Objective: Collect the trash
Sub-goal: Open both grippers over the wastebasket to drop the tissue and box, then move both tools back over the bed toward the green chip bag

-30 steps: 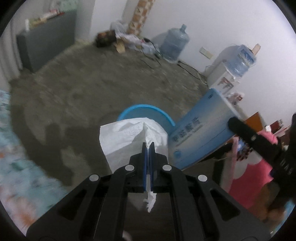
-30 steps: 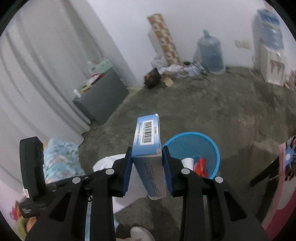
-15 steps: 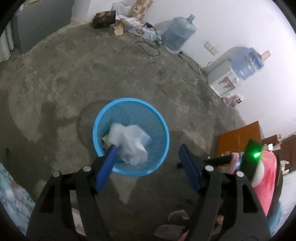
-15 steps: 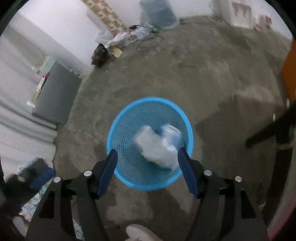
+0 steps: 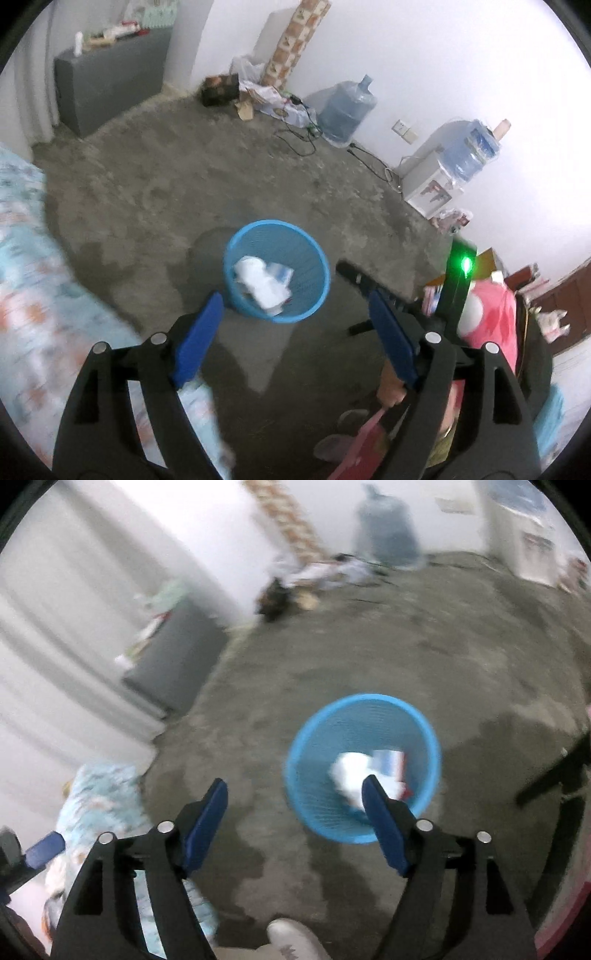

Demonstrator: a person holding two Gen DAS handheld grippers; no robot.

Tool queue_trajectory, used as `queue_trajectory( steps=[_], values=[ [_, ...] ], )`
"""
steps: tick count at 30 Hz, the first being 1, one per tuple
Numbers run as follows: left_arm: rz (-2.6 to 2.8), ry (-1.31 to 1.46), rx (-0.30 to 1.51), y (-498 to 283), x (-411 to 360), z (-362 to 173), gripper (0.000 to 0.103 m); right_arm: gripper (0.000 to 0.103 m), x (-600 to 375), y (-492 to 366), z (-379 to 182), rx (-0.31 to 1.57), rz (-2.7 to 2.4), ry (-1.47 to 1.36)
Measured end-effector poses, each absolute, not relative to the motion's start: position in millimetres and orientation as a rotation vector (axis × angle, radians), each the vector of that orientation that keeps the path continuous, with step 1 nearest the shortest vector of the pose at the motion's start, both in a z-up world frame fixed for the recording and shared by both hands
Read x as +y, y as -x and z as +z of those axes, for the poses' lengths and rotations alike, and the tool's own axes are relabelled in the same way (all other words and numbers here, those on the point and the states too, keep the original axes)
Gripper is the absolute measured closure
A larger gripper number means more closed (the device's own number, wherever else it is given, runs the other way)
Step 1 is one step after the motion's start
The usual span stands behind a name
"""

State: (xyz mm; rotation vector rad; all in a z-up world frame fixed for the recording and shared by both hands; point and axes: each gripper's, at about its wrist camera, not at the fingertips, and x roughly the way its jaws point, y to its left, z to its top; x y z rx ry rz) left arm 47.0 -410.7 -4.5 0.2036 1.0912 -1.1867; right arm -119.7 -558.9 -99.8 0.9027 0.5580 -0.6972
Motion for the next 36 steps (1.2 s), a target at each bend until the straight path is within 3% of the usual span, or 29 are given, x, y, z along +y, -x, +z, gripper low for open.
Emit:
queue_trajectory(
  steps=[9, 19, 36],
  values=[
    [-0.953, -0.196, 0.873, -44, -214, 42, 0.021, 0.027, -481, 69, -36, 0.576, -0.411, -0.737],
    [-0.641, 0.038, 0.667, -55, -22, 67, 0.02, 0.027, -353, -24, 12, 0.646, 0.019, -0.661],
    [-0.52, 0.23, 0.704, -82, 88, 13, 0.02, 0.027, -219, -166, 23, 0.897, 0.339, -0.692]
  ],
)
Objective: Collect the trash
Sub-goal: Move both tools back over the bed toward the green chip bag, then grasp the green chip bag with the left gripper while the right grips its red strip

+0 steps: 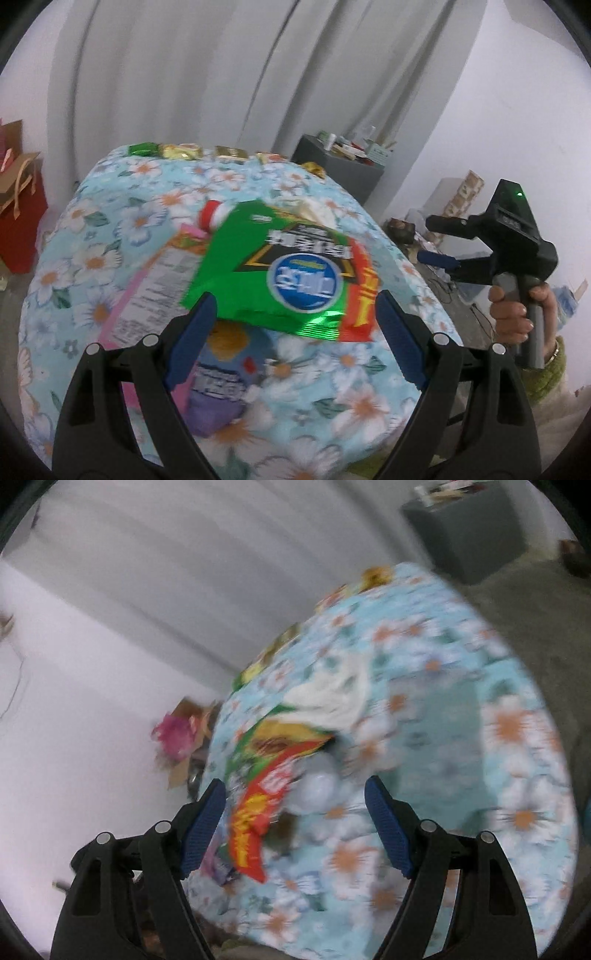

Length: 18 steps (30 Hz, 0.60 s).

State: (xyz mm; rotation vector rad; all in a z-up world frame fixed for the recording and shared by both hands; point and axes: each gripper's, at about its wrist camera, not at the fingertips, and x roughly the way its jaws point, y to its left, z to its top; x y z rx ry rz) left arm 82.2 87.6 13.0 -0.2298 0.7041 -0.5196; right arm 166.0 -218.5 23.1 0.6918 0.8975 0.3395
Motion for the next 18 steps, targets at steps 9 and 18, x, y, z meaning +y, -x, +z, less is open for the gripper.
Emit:
queue_trajectory(
  steps=[9, 18],
  values=[
    [-0.477, 0.253, 0.726, -98, 107, -3, 0.022, 0.052, -170, -180, -3, 1.021, 0.373, -0.672],
    [-0.493, 0.307, 0.736, -92, 117, -6, 0.042, 0.073, -164, -177, 4, 0.998, 0.417, -0.686]
  ],
)
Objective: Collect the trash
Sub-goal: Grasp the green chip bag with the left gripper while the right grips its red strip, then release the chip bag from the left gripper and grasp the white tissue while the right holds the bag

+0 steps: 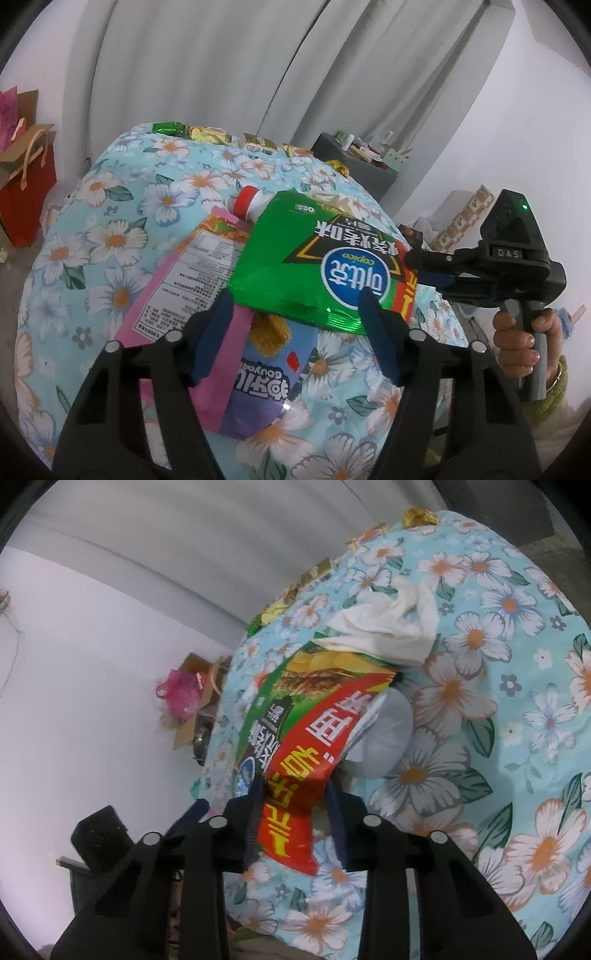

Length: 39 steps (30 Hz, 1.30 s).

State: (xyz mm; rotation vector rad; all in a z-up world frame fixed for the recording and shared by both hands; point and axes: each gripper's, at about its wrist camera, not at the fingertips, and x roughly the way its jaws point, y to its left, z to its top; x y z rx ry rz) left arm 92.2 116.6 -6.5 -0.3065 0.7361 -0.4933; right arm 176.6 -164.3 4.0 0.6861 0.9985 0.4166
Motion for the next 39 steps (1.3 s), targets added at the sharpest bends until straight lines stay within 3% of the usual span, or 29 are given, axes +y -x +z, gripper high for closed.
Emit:
queue_trajectory(
  steps=[7, 15, 21, 27, 32, 36, 39],
  values=[
    [-0.509, 0.328, 0.696, -88, 121, 6, 0.054, 0.075, -176, -136, 9, 1.014, 0.494, -0.72],
    [-0.661, 0.274, 0.81, -87, 63, -16, 0.073, 0.074, -216, -67, -7, 1.005, 0.425, -0.807],
    [-0.699, 0.157, 0.906, -84, 14, -43, 0.076, 0.066, -239, -48, -22, 0.933, 0.406, -0.881],
    [-0.689, 0.124, 0.93, -85, 2, -49, 0.076, 0.066, -256, -64, -51, 0.894, 0.42, -1.015],
    [-0.687, 0.112, 0.93, -88, 0, -42, 0.076, 0.08, -254, -68, -47, 0.865, 0.41, -0.997],
    [-0.685, 0.114, 0.886, -94, 3, -20, 0.075, 0.084, -282, -55, -35, 0.775, 0.362, -1.015],
    [-0.681, 0.117, 0.854, -107, 3, 1, 0.068, 0.084, -305, -42, -31, 0.719, 0.335, -1.045]
  ],
)
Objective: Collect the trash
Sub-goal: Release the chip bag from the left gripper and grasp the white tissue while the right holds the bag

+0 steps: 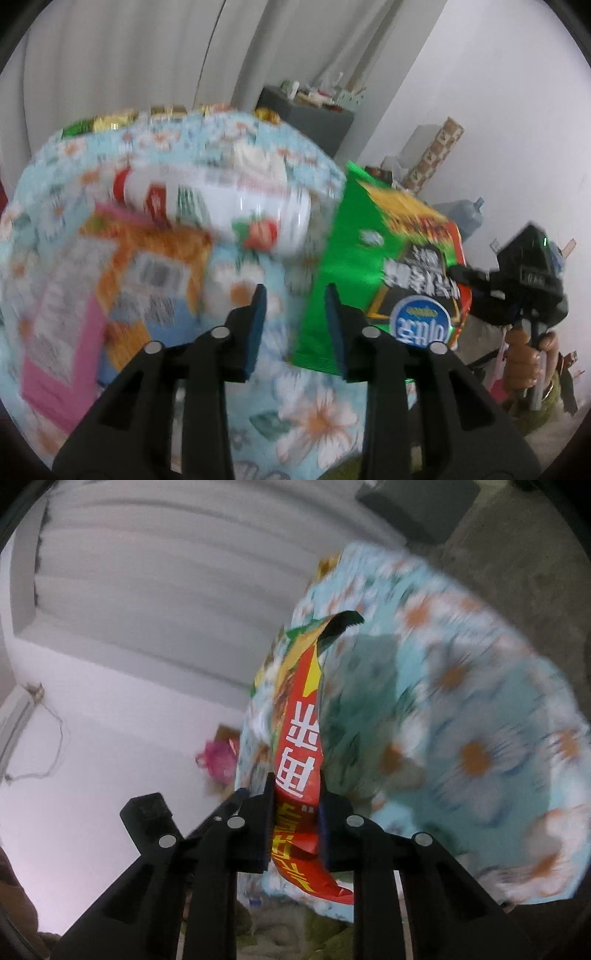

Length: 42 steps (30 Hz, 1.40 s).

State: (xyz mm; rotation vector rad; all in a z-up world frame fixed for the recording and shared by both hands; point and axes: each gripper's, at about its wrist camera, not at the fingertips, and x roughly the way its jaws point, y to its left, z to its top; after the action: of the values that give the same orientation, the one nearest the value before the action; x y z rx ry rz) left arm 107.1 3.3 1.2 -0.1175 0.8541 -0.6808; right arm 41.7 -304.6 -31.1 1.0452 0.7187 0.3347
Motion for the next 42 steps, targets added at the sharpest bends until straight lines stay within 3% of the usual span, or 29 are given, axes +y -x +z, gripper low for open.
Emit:
queue_trajectory(
  steps=[7, 12, 20, 23, 28, 33, 42],
  values=[
    [-0.681, 0.054, 0.85, -162, -23, 39, 0.04, 0.084, -338, -27, -42, 0.654, 0.285, -1.125],
    [-0.656, -0.029, 0.911, -216, -53, 37, 0.037, 0.084, -344, -26, -46, 0.65, 0.288, -1.135],
    [-0.539, -0.008, 1.145, -310, -71, -8, 0.038, 0.084, -345, -26, -51, 0.668, 0.288, -1.161],
    [-0.507, -0.029, 1.212, -328, -78, -29, 0.045, 0.084, -346, -29, -53, 0.67, 0.281, -1.169],
    [-0.514, -0.051, 1.235, -338, -86, -43, 0.079, 0.084, -351, -28, -56, 0.659, 0.272, -1.187],
    [-0.532, -0.107, 1.167, -329, -95, -28, 0.095, 0.084, -356, -21, -56, 0.649, 0.269, -1.192],
    [-0.604, -0.157, 0.98, -292, -105, 42, 0.098, 0.085, -362, 1, -38, 0.577, 0.246, -1.173]
  ],
)
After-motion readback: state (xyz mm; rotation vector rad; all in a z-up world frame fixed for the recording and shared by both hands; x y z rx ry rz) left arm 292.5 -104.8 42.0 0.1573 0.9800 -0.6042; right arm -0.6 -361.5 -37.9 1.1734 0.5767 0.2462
